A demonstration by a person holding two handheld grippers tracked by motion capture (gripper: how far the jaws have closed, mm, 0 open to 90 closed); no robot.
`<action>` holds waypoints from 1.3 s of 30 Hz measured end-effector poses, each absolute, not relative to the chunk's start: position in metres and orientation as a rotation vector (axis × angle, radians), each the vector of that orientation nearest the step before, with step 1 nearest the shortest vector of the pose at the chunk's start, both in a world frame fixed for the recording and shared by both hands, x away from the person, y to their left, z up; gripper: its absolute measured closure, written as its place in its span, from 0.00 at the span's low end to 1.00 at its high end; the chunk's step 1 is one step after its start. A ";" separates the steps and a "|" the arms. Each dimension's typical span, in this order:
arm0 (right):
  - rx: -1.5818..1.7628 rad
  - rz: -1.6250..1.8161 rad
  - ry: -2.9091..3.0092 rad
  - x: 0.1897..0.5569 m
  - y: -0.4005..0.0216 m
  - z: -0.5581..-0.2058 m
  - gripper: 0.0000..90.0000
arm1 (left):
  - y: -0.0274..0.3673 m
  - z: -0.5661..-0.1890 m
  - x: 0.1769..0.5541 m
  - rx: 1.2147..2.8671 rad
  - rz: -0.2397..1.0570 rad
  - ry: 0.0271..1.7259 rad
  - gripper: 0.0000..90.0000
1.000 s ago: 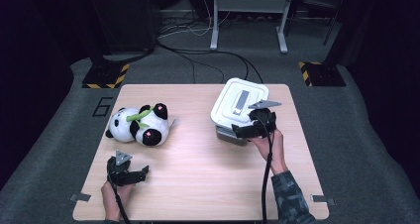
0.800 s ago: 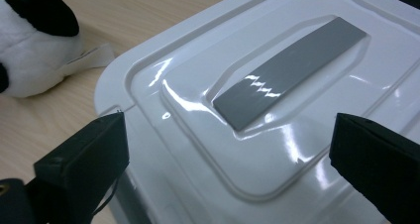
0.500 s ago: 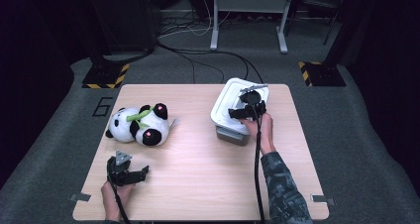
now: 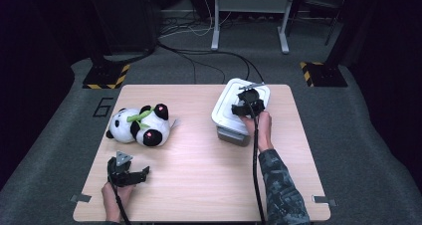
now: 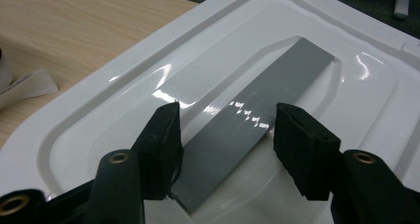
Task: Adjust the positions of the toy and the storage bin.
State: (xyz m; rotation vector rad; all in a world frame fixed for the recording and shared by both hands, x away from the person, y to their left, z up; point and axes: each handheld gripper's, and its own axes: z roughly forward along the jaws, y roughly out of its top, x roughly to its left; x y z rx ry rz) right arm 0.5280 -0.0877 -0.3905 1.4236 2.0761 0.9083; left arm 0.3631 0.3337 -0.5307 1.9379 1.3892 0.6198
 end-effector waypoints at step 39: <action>1.279 1.007 2.290 0.501 -0.097 -0.387 0.74 | 0.334 -0.531 0.363 1.936 0.621 1.390 0.13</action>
